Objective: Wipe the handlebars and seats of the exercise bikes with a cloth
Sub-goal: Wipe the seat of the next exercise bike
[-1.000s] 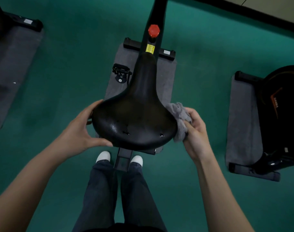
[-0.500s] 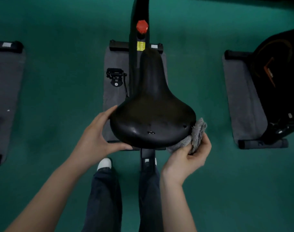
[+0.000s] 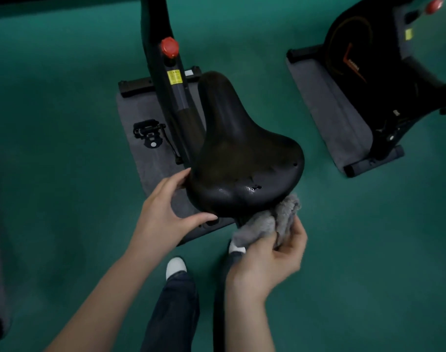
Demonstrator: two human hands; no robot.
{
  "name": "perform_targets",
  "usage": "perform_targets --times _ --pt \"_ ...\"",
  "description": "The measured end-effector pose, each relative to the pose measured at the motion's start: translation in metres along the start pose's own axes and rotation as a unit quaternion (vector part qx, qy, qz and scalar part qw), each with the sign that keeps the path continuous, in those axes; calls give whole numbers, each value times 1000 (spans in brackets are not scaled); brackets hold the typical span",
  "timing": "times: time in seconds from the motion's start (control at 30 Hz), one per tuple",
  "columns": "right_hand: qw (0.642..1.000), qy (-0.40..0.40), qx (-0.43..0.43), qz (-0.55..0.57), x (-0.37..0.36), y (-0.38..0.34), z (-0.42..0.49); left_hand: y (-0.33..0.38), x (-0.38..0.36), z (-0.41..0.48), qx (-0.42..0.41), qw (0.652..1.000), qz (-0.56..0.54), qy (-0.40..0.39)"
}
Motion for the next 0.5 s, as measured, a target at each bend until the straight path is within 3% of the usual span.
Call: perform_targets --times 0.13,0.23,0.33,0.4,0.5 --pt "985 -30 168 -24 -15 -59 58 -1 0 0 8 1000 -7 1" --pt "945 -172 265 -88 -64 -89 94 -1 -1 -1 8 1000 -15 4" --pt "881 -324 248 -240 -98 -75 98 -3 -1 -2 15 1000 -23 9" --pt "862 -331 275 -270 -88 -68 90 -4 -2 -2 13 999 -31 9" --pt "868 -304 313 -237 -64 -63 54 -4 -2 -2 19 999 -41 16"
Point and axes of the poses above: each hand's wrist, its own z-axis towards the middle knuckle, its own x-axis out of the back of the hand, y = z × x, the point moved 6 cm from there along z, towards the middle knuckle, and after that the axes turned 2 degrees about x, right-handed, at the moved point
